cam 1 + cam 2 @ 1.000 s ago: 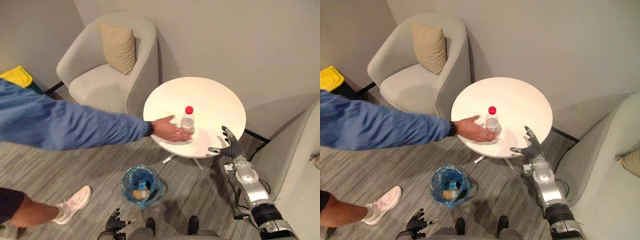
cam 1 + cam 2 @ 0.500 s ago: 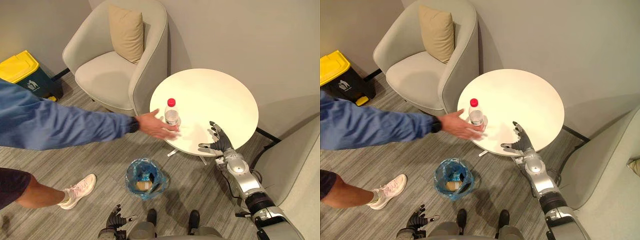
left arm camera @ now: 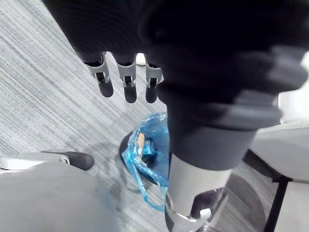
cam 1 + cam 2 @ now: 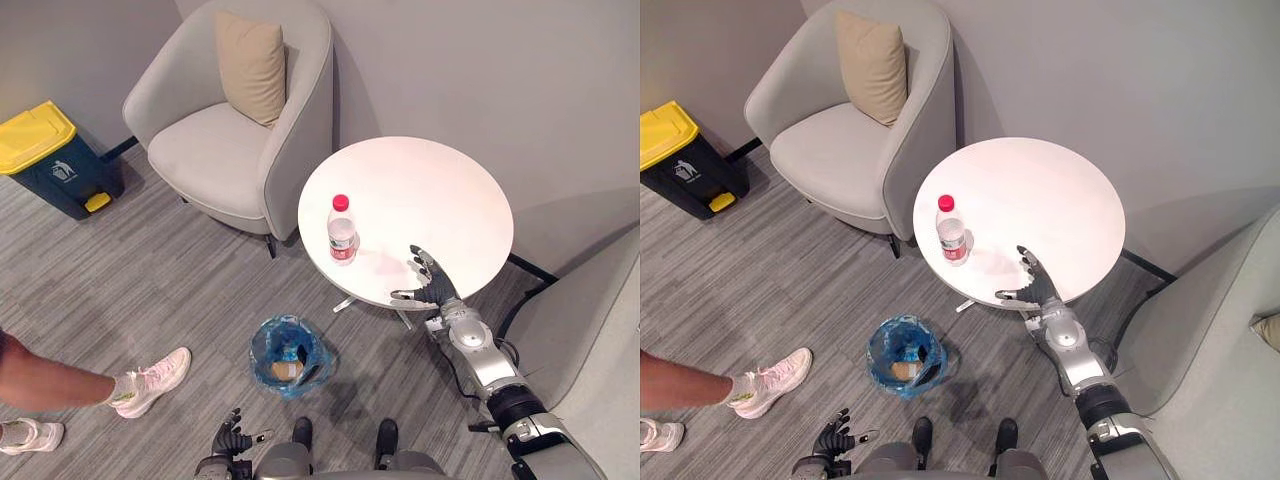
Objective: Gather rubbish on tea table into small bin, then transfer packed bag to large trash can.
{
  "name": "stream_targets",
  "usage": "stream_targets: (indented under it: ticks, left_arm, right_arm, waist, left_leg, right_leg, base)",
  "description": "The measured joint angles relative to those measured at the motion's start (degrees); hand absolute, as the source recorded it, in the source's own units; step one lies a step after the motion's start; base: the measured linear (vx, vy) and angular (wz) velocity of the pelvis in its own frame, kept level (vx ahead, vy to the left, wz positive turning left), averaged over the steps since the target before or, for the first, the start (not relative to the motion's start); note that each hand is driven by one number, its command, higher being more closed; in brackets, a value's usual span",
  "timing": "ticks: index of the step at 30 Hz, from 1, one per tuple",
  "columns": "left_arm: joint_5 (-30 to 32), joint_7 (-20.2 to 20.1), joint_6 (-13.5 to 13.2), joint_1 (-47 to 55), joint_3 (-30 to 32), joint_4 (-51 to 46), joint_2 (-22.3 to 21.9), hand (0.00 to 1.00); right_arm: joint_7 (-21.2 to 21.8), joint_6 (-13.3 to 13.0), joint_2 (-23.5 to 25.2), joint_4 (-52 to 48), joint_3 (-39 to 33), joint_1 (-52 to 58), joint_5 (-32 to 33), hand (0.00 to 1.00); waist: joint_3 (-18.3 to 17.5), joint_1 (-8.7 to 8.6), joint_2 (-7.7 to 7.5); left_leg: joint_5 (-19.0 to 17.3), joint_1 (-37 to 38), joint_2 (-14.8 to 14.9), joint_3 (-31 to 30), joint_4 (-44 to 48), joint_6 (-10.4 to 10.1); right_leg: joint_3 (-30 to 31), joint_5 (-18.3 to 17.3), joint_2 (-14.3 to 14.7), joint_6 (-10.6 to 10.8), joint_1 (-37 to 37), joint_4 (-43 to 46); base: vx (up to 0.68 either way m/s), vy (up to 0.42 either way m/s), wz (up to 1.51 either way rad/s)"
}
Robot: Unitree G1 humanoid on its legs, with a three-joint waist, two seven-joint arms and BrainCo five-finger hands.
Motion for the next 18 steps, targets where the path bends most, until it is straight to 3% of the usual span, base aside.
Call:
stream_targets:
  ticks: [13, 15, 18]
  left_arm:
    - [-0.1, 0.1, -0.2, -0.1, -0.1, -0.3, 0.0, 0.0]
    - [-0.2, 0.2, -0.3, -0.1, -0.4, -1.2, -0.1, 0.0]
    - [-0.9, 0.3, -0.4, -0.2, -0.6, -1.3, -0.4, 0.0]
  right_arm:
    - [-0.7, 0.0, -0.8, 0.0, 2.1, -5.7, 0.1, 0.0]
    - [-1.6, 0.0, -1.0, 0.3, 1.9, -7.1, 0.8, 0.0]
    - [-2.8, 0.0, -0.9, 2.6, 1.8, -10.5, 2.3, 0.0]
  waist:
    - [3.1, 0.39, 0.87]
    - [3.8, 1.53, 1.17]
    - [4.9, 1.7, 1.84]
  left_leg:
    - [0.7, -2.8, -0.2, -1.2, -0.1, -0.1]
    - [0.7, -4.2, -0.3, -1.7, 0.3, -0.1]
    - [1.1, -5.2, -0.7, -2.4, 0.5, 0.1]
  right_leg:
    - [-1.4, 0.1, -0.2, 0.0, -2.2, 0.0]
    - [-1.9, 0.1, -0.3, 0.0, -3.2, 0.1]
    - [-3.0, 0.1, -0.7, 0.0, -3.5, 0.2]
  base:
    - [-0.01, -0.003, 0.06]
    - [-0.01, -0.002, 0.12]
    - [-0.02, 0.006, 0.19]
